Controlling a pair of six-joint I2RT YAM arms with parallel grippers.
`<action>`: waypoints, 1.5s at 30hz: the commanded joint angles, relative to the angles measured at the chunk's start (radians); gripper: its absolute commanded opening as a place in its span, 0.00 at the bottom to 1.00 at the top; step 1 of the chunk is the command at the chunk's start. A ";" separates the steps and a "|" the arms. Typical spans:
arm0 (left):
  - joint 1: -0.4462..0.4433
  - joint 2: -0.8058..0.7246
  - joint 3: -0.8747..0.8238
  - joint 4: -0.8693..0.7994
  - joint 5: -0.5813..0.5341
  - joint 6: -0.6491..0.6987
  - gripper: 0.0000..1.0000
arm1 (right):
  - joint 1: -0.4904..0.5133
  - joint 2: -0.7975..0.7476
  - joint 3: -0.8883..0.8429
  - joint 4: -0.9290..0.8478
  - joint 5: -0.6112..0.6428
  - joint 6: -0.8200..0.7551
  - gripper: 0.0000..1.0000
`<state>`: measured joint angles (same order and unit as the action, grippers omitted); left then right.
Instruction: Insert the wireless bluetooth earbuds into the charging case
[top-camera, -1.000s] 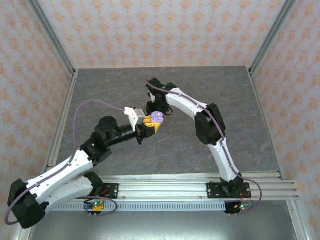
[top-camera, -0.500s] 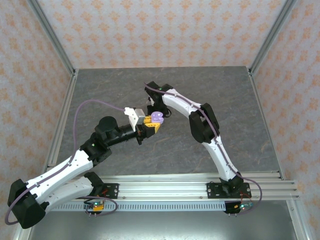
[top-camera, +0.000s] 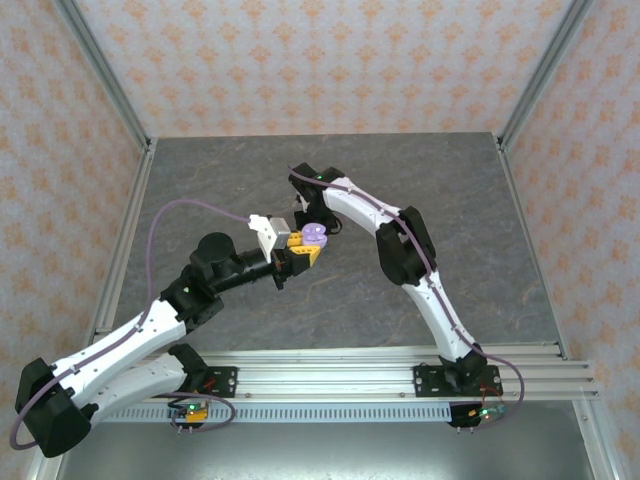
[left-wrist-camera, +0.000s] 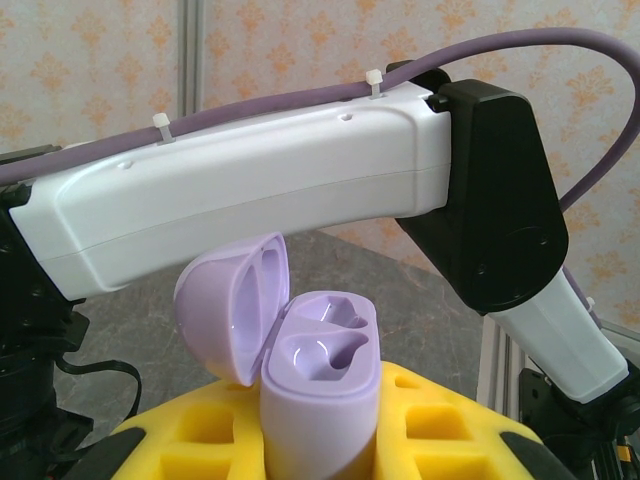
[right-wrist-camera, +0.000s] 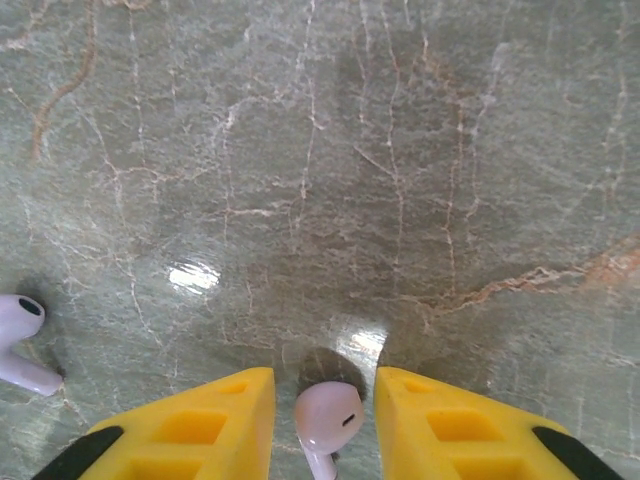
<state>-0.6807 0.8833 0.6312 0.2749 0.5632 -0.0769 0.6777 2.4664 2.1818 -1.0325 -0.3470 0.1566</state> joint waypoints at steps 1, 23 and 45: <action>-0.006 -0.024 0.025 0.002 -0.019 0.013 0.20 | 0.001 0.038 0.017 -0.043 0.028 -0.013 0.31; -0.006 0.021 0.029 -0.027 -0.064 0.008 0.21 | -0.081 -0.184 -0.288 0.199 -0.007 0.106 0.20; 0.000 0.208 -0.054 0.264 -0.173 -0.128 0.22 | -0.264 -0.640 -0.860 0.692 -0.205 0.241 0.19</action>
<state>-0.6807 1.0836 0.5911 0.4404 0.4103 -0.1749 0.4213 1.9053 1.3544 -0.4229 -0.5285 0.3740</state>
